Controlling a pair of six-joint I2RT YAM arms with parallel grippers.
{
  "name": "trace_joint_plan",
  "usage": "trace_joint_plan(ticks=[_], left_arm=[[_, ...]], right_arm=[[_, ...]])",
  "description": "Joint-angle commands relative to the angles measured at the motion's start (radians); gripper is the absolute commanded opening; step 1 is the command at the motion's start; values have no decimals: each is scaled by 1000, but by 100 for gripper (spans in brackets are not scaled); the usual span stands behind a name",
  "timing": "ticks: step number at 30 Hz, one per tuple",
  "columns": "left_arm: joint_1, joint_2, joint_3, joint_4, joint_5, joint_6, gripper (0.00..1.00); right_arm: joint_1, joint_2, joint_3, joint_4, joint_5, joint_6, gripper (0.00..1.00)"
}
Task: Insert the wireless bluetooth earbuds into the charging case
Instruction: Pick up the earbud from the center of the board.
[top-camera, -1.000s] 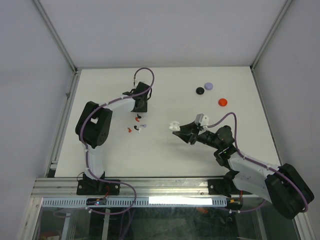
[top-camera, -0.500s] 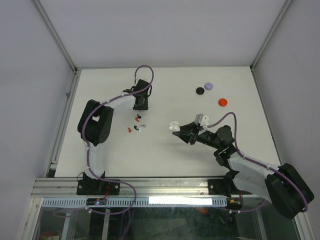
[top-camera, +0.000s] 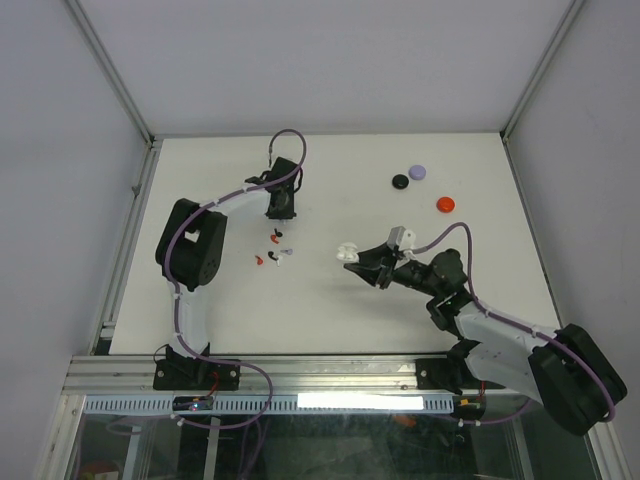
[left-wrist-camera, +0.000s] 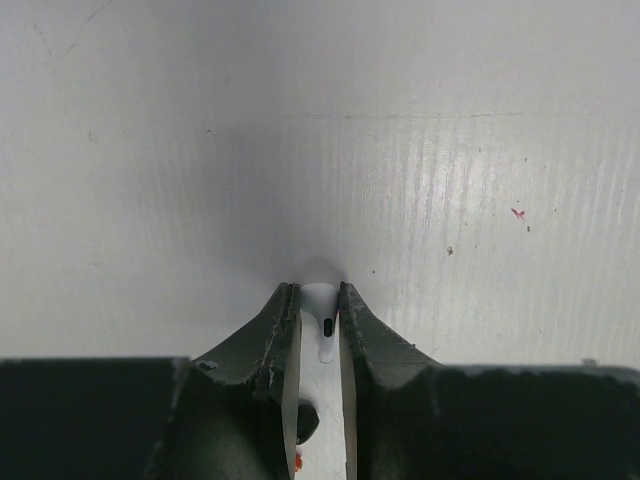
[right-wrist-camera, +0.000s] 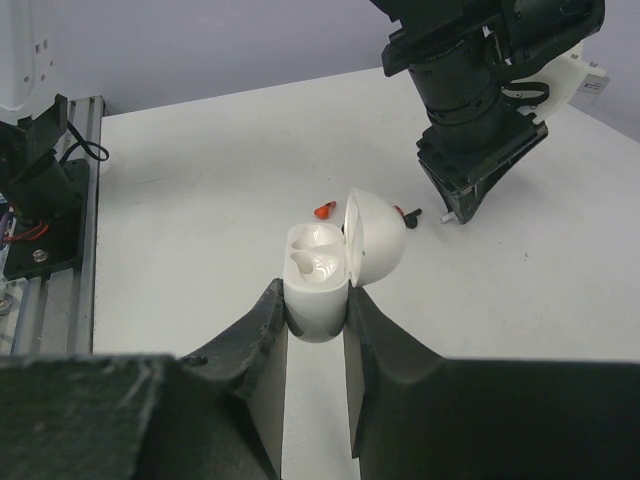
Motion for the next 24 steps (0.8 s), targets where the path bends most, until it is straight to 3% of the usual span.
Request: trace_joint_plan(ticks=[1, 15, 24], left_arm=[[7, -29, -16, 1, 56, 13, 12], [-14, -338, -274, 268, 110, 5, 4], [-83, -677, -529, 555, 151, -22, 3]], right_arm=[[10, 16, 57, 24, -13, -10, 0], [71, 96, 137, 0, 115, -81, 0], [80, 203, 107, 272, 181, -86, 0]])
